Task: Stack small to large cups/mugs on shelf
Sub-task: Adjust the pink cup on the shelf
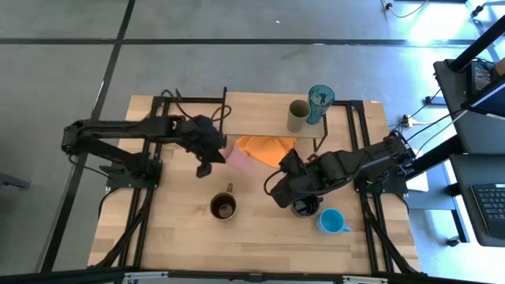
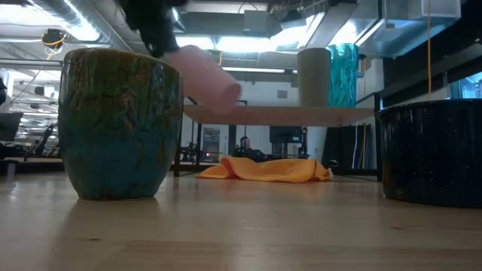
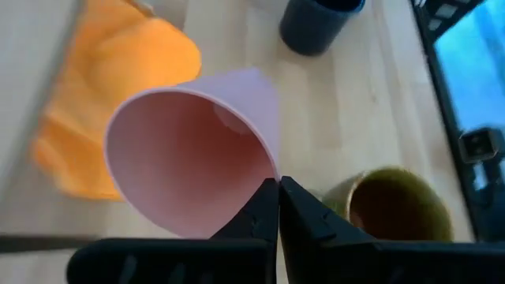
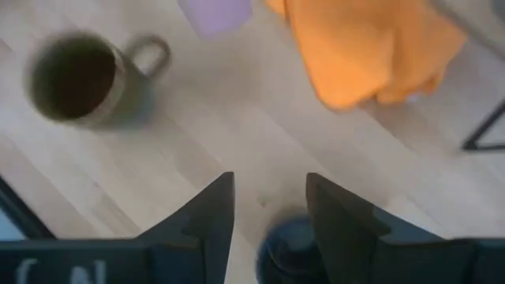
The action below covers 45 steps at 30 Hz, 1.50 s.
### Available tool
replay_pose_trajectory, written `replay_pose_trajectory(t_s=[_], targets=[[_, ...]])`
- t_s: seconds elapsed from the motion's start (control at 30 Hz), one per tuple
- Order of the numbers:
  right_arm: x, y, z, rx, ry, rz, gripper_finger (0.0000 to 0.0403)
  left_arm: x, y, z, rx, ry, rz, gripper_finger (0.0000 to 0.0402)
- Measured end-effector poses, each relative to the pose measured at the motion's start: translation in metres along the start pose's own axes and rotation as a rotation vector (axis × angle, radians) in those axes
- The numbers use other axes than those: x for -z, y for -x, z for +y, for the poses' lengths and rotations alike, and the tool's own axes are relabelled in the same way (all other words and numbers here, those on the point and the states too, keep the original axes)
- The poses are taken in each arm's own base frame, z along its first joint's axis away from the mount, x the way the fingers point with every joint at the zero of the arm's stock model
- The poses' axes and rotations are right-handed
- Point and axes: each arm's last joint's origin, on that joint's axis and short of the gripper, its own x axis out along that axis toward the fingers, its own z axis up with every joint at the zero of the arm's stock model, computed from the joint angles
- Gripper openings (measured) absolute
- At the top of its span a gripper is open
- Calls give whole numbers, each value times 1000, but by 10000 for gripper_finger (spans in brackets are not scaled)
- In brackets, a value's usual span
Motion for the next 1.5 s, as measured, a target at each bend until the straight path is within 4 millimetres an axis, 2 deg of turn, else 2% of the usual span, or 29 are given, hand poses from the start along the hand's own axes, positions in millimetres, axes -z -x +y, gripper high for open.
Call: replay_pose_trajectory(t_s=[0.2,0.4,0.57,0.77,0.97,1.1,1.5], targets=[[-14,34,-13,-94,-96,-255,159,-36,40,-12,-124,-178,-49,0],[-24,69,-34,-169,-195,-434,159,-68,58,-7,-208,-317,-65,0],[-26,84,-47,-182,-226,-489,159,-96,54,1,-281,-482,29,0],[-26,87,-49,-191,-233,-497,159,-117,34,6,-266,-568,258,0],[-22,88,-46,-202,-222,-488,159,-106,22,-16,-231,-574,494,0],[-19,89,-45,-205,-207,-491,159,-91,14,-30,-228,-448,592,0],[-17,88,-47,-179,-148,-469,159,-33,-35,-81,-346,-237,715,0]])
